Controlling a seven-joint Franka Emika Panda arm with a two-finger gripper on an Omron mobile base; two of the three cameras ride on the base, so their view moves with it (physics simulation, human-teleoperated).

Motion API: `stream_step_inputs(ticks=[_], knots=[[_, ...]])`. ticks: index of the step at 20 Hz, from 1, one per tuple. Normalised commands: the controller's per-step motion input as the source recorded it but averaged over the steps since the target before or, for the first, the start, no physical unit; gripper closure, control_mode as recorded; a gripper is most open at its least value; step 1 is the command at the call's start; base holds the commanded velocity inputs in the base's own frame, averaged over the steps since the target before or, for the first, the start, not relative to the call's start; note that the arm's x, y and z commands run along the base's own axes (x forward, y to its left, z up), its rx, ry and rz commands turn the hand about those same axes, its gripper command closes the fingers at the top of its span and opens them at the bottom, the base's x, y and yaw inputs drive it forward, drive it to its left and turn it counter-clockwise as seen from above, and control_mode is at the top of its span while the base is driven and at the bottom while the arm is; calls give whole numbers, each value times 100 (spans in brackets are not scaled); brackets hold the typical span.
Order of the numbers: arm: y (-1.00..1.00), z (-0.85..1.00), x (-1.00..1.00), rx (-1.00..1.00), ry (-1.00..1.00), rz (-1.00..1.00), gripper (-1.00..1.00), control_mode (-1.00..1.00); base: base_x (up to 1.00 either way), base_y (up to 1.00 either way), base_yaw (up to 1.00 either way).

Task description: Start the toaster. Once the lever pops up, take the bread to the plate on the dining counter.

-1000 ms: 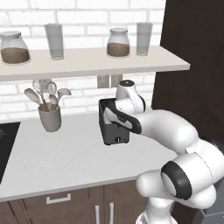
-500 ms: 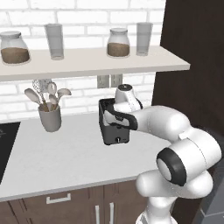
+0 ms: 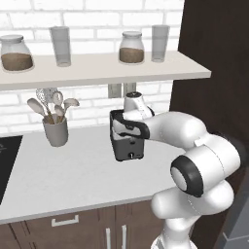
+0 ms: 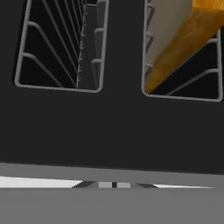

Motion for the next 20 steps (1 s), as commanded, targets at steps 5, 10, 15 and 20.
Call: stream_step_inputs(ticks=[5,10,15,20], knots=[[0,-100,-1,-5,-1,0,100,-100,0,0,0],[0,-100,-17,-4,-5,-2,100,-100,0,0,0],[0,-100,-40,-7,-8,-6,100,-100,0,0,0],[0,-100,-31,-4,-14,-7,100,-100,0,0,0]])
